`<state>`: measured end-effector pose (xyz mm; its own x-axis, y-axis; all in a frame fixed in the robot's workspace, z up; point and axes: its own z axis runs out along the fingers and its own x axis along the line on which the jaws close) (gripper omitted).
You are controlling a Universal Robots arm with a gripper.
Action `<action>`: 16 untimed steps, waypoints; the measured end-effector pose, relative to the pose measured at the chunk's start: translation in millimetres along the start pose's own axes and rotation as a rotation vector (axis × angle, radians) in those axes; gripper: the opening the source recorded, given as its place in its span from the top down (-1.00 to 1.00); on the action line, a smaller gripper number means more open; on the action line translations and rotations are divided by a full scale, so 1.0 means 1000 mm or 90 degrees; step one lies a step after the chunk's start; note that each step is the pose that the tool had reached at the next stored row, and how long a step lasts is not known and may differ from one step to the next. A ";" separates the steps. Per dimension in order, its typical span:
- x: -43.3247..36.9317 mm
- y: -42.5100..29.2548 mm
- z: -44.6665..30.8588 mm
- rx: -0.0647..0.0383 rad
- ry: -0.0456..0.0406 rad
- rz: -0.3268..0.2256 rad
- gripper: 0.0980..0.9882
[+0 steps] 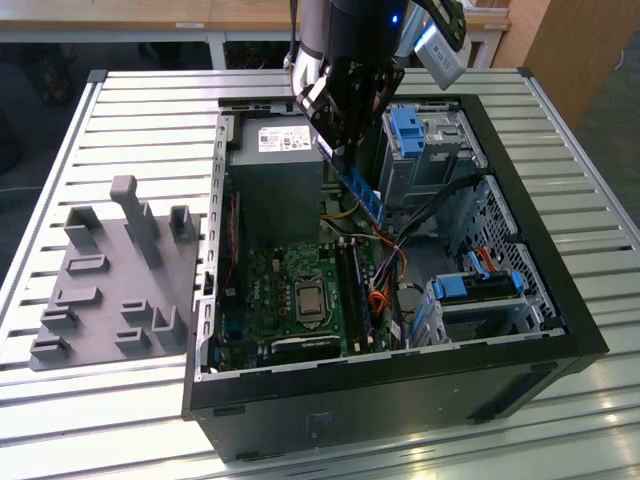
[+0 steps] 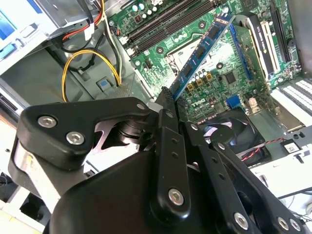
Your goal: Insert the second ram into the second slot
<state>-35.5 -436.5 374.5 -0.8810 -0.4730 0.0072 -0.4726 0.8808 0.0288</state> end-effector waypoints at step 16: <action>0.0000 0.0000 0.0001 0.000 -0.0002 0.006 0.91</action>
<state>-35.5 -436.5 374.3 -0.8858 -0.4641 0.0072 -0.4637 0.8855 0.0288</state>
